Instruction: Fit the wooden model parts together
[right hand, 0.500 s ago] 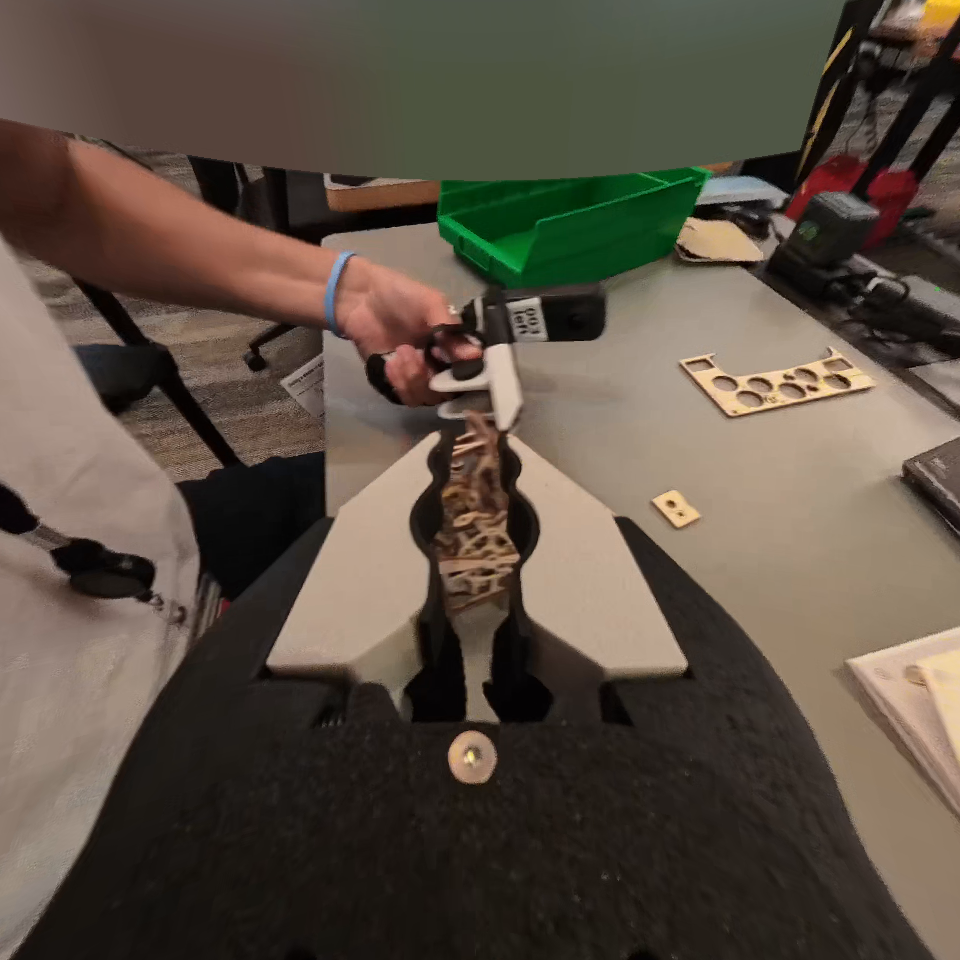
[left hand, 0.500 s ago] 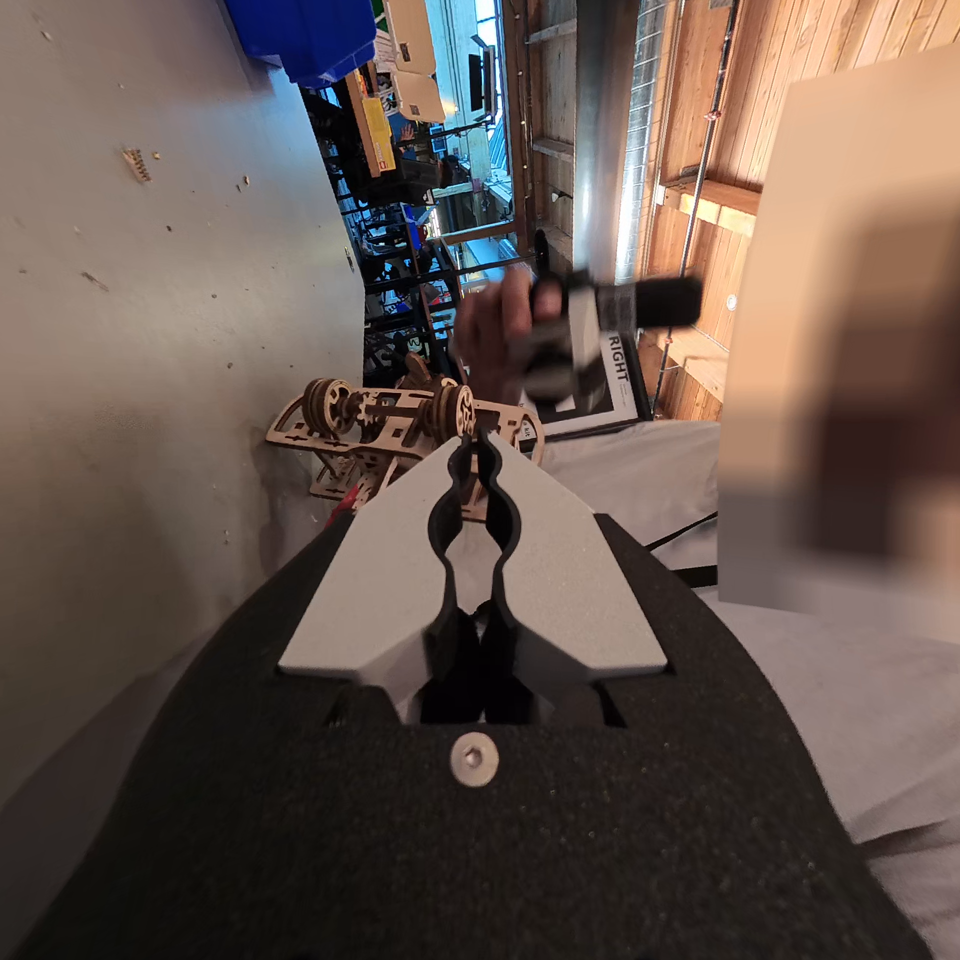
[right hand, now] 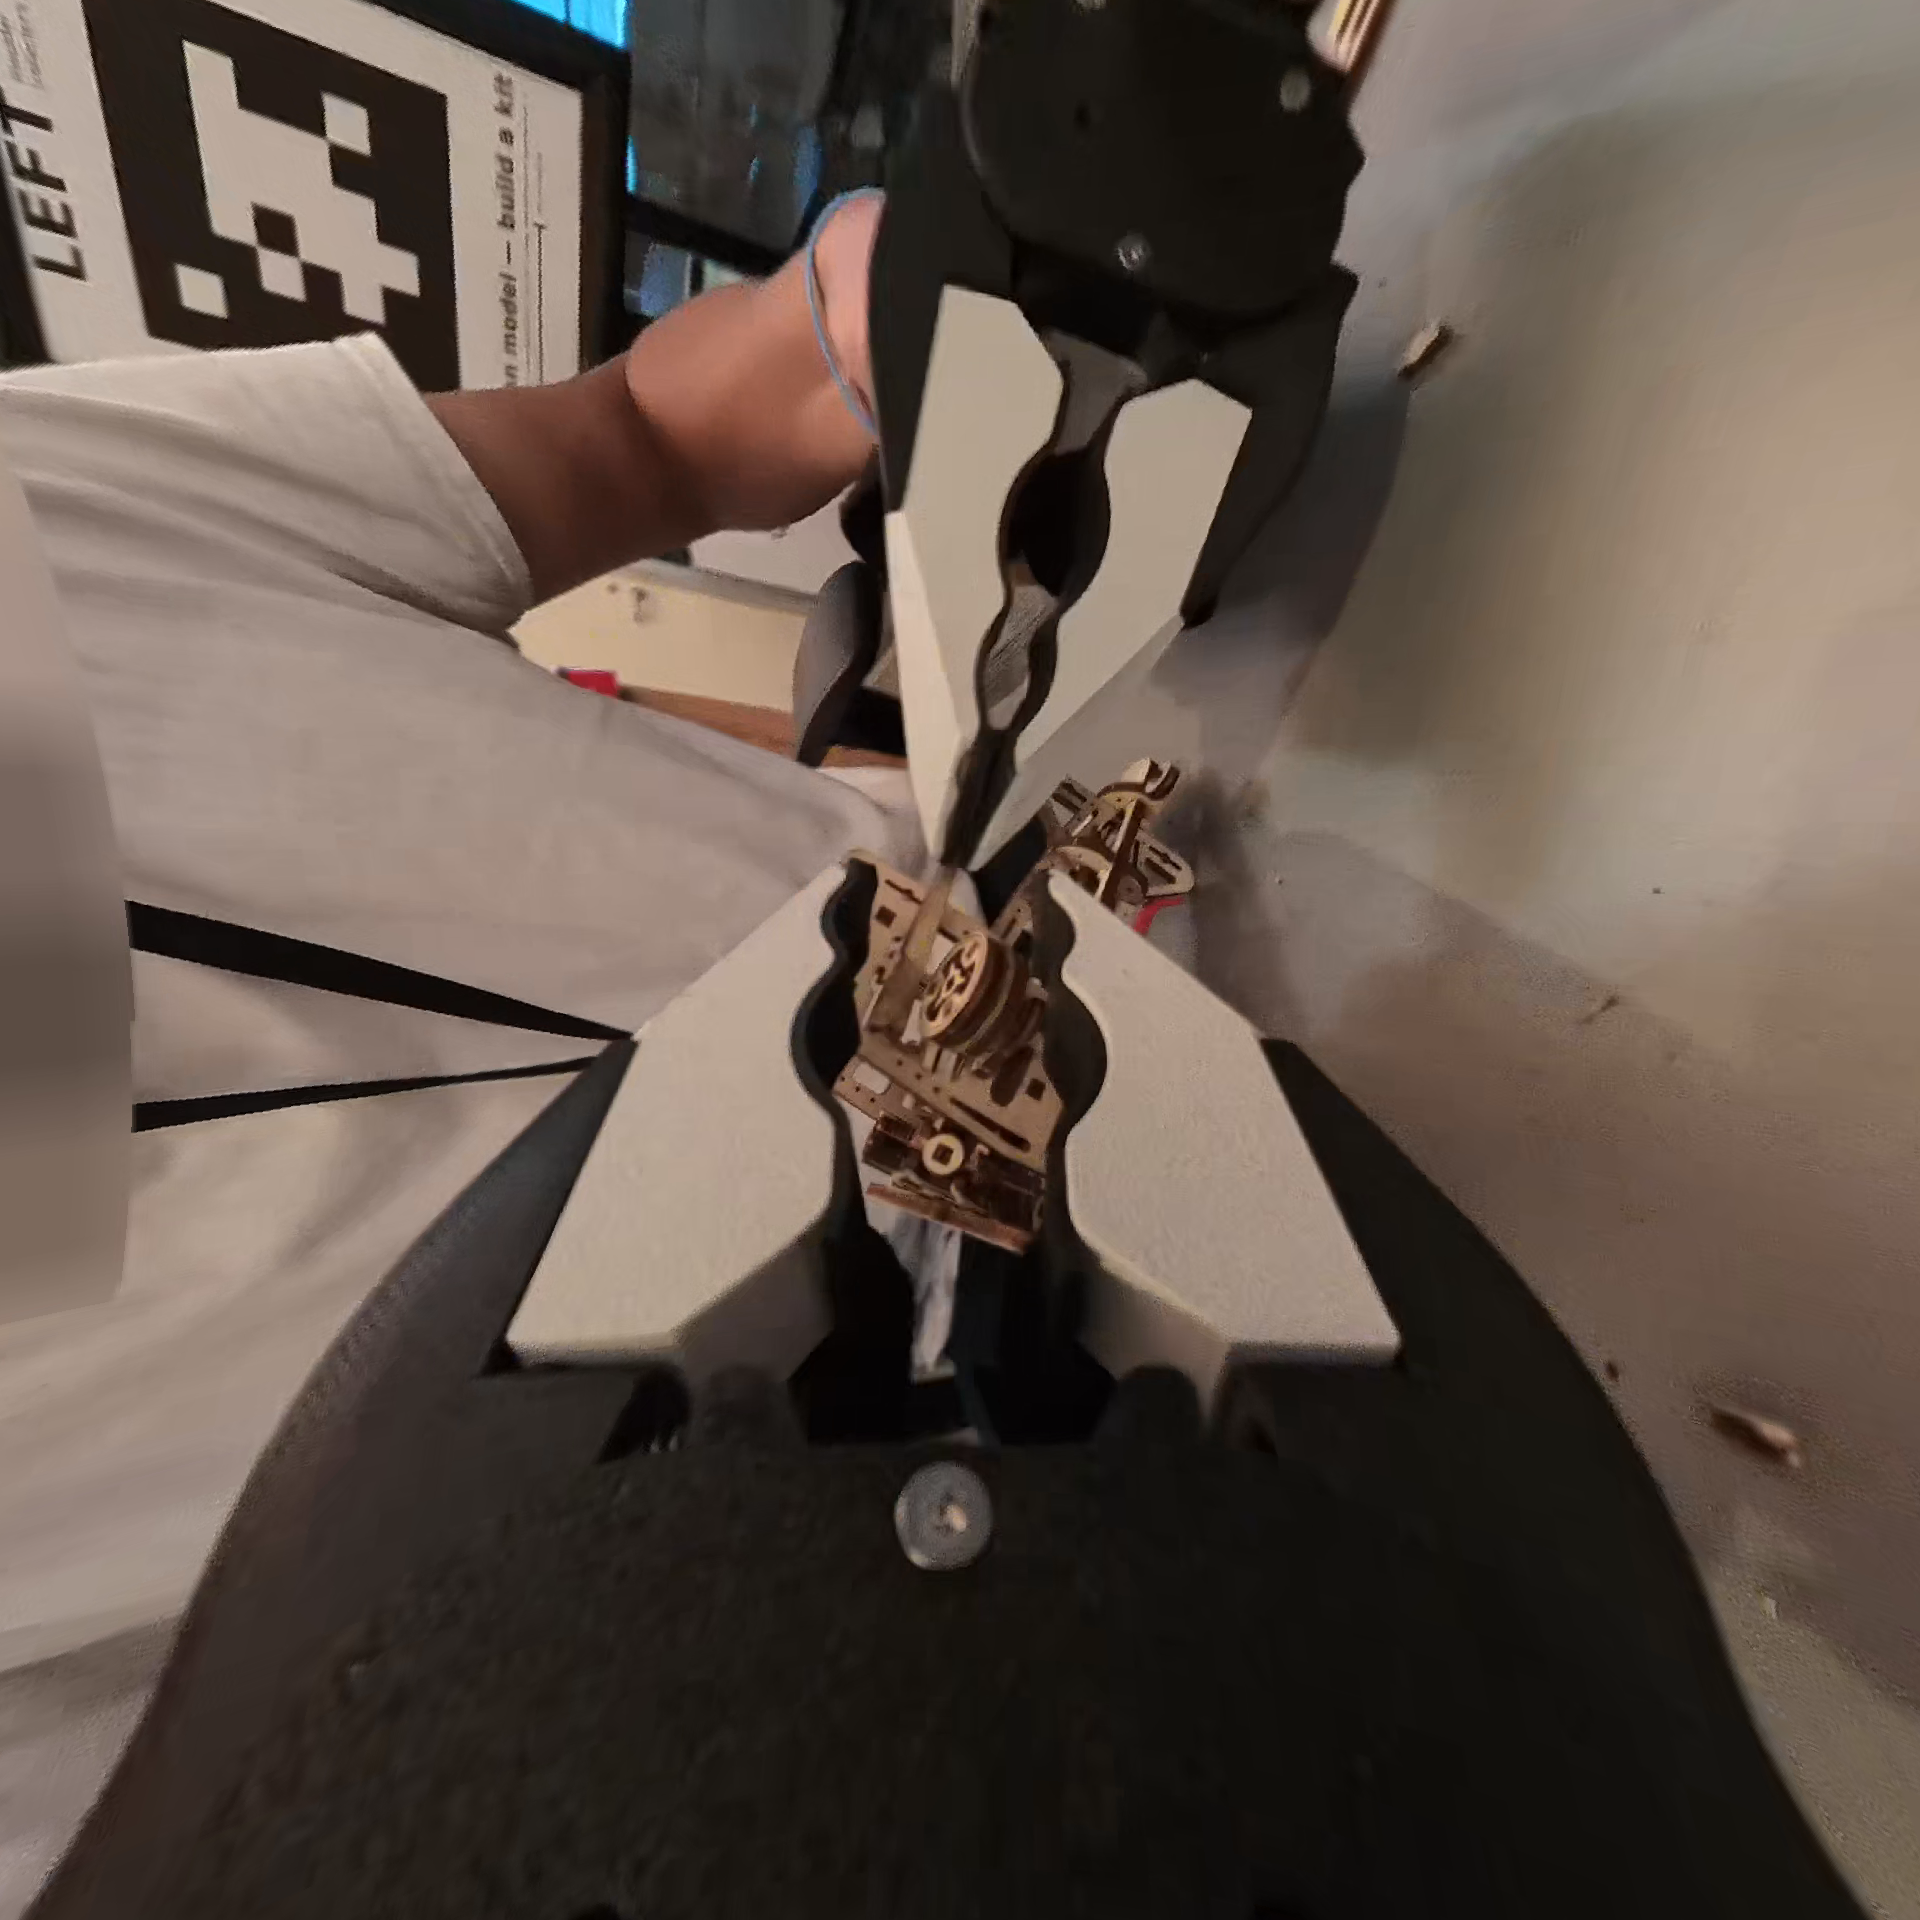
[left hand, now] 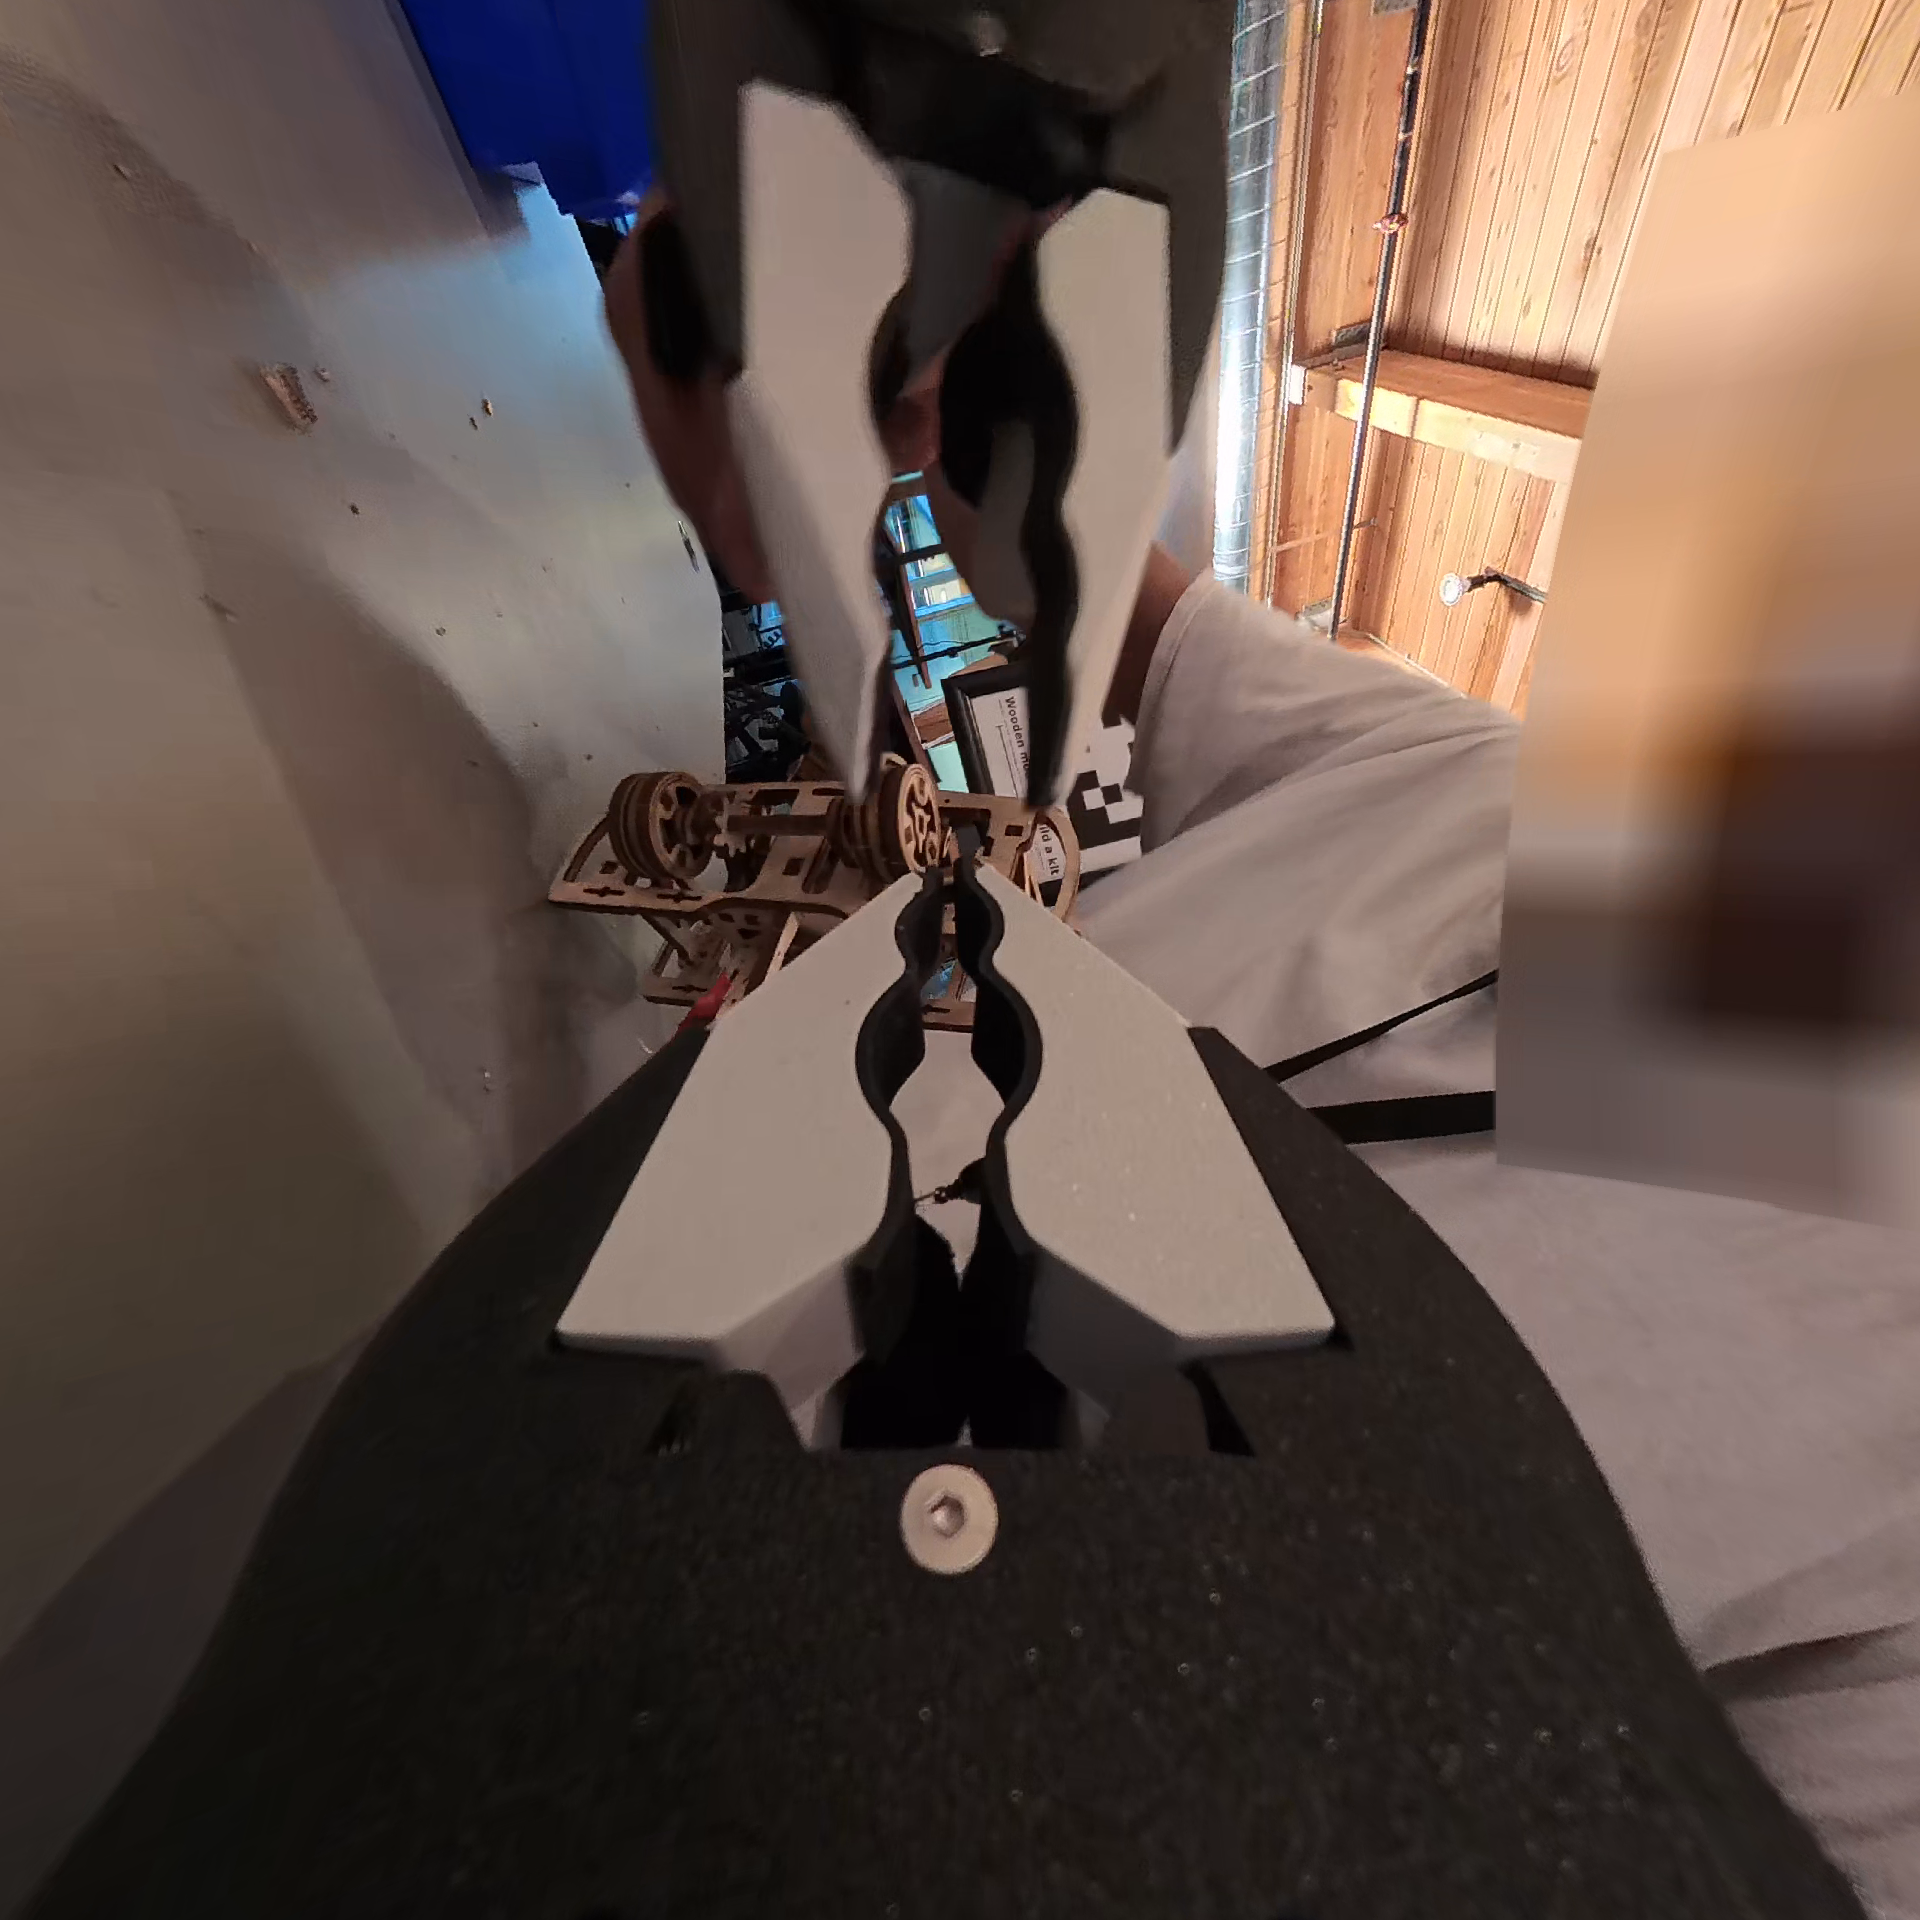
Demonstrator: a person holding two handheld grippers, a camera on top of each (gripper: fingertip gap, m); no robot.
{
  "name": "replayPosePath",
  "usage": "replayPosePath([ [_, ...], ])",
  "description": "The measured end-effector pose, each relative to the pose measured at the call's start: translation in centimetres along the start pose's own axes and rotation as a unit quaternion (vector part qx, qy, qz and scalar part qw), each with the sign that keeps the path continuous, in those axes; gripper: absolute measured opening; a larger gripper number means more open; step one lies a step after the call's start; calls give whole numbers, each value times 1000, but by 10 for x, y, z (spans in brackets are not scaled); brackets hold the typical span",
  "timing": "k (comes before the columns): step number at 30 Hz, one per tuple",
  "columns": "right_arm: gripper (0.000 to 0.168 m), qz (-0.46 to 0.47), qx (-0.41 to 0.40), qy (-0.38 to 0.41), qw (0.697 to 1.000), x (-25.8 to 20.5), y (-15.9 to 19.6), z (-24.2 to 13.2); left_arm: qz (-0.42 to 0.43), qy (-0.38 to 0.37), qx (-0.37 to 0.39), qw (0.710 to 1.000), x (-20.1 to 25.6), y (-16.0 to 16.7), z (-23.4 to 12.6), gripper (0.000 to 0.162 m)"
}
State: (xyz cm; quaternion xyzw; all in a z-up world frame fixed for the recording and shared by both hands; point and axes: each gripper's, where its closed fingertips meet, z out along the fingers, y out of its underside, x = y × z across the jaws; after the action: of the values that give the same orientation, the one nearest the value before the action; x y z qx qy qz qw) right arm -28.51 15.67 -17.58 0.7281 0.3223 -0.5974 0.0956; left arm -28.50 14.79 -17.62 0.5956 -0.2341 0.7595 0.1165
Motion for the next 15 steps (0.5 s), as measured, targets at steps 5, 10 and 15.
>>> replayPosePath([
  [5,23,41,-64,-71,995,-2,14,15,4,-4,3,1000,-1,-2,-2,0],
  [10,3,46,-73,-96,992,-3,20,19,7,-14,-2,1000,-4,-1,-2,0],
  [15,3,41,-66,-93,993,-2,20,19,12,-18,-2,1000,-4,-2,-1,0],
])
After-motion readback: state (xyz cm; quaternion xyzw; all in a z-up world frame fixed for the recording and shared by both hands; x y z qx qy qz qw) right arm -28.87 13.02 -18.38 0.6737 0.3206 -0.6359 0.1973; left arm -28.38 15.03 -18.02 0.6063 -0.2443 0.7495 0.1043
